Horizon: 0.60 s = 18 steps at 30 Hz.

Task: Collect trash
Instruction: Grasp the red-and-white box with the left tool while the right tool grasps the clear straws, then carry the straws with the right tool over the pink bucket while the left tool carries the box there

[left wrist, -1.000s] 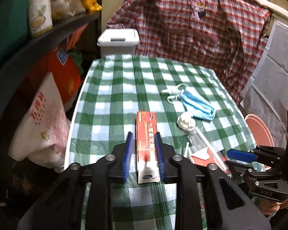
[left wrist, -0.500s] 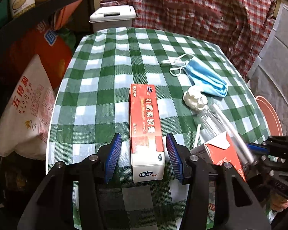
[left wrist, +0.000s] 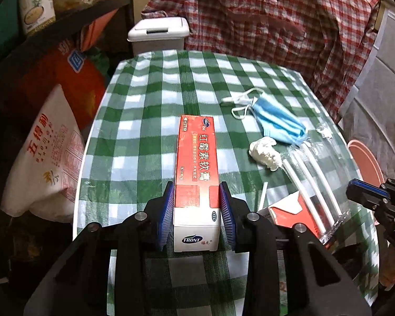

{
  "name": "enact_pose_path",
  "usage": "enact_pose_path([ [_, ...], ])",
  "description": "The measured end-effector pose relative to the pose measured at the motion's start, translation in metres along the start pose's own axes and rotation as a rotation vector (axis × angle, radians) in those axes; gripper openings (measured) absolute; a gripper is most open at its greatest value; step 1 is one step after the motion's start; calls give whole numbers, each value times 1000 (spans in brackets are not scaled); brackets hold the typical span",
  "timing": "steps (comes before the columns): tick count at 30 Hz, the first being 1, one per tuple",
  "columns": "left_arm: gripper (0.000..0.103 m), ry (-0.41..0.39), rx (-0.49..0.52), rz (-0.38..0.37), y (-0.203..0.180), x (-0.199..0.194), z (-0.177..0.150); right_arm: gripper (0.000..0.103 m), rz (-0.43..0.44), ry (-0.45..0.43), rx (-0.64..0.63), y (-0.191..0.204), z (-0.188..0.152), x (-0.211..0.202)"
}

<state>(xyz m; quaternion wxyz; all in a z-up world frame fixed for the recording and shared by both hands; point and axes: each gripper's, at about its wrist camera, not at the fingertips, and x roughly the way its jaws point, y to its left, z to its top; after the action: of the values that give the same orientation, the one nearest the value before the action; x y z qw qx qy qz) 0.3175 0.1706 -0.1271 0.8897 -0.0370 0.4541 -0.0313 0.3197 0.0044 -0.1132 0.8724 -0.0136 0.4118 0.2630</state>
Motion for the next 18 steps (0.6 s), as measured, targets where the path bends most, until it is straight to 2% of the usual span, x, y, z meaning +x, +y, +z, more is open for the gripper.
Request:
enact_pose_path([
  [9, 34, -70, -26, 8, -10, -30, 5, 2, -28, -84, 22, -11, 2, -39],
  [18, 34, -142, -20, -6, -41, -61, 6, 2, -75, -152, 45, -26, 1, -75],
])
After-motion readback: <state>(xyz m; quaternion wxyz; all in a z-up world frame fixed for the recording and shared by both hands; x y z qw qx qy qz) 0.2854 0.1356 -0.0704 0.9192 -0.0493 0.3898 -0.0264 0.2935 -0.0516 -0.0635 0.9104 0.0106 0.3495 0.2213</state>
